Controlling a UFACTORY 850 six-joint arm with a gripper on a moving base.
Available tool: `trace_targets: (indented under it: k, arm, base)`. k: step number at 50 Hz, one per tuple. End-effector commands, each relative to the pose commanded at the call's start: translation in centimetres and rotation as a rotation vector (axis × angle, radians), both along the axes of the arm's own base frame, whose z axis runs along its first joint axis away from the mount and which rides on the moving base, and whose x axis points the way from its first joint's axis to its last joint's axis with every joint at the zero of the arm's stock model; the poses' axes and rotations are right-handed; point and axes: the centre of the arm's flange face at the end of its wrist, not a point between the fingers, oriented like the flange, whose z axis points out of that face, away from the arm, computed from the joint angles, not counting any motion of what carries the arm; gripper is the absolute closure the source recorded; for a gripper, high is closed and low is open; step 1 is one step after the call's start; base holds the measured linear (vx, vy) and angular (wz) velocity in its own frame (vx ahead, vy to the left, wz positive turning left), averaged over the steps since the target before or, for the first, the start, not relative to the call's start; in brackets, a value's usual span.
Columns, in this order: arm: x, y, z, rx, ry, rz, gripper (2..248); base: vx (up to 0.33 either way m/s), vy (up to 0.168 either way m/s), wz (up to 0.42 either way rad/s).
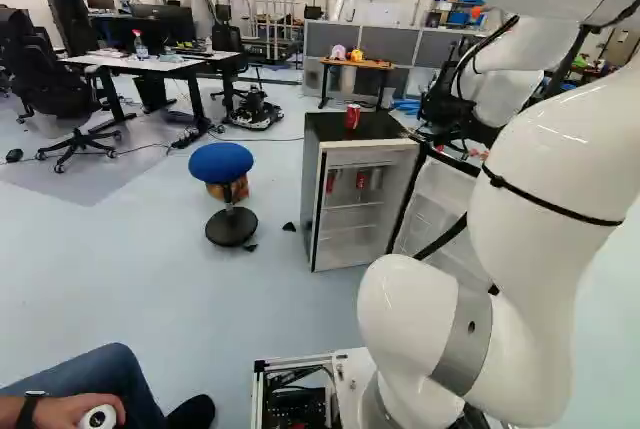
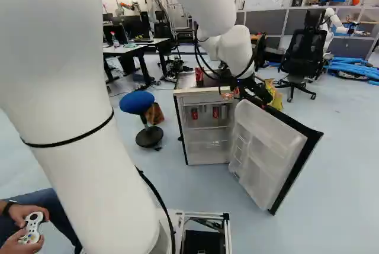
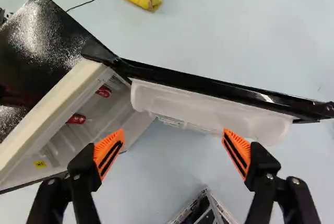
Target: Grab a drink from the fridge
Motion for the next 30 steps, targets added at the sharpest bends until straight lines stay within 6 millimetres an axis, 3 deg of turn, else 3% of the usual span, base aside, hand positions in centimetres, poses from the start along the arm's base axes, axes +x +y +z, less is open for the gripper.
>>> trace_targets:
  k: [9,30]
  arm:
    - [-0.2,-1.2,1.0,0.012,-0.017,-0.036,3]
    - [0.6,-5.2,1.0,0.006,-0.024,-0.080,3]
  base:
    - [0.000,0.000,0.000]
    - [0.000,0.000,0.000]
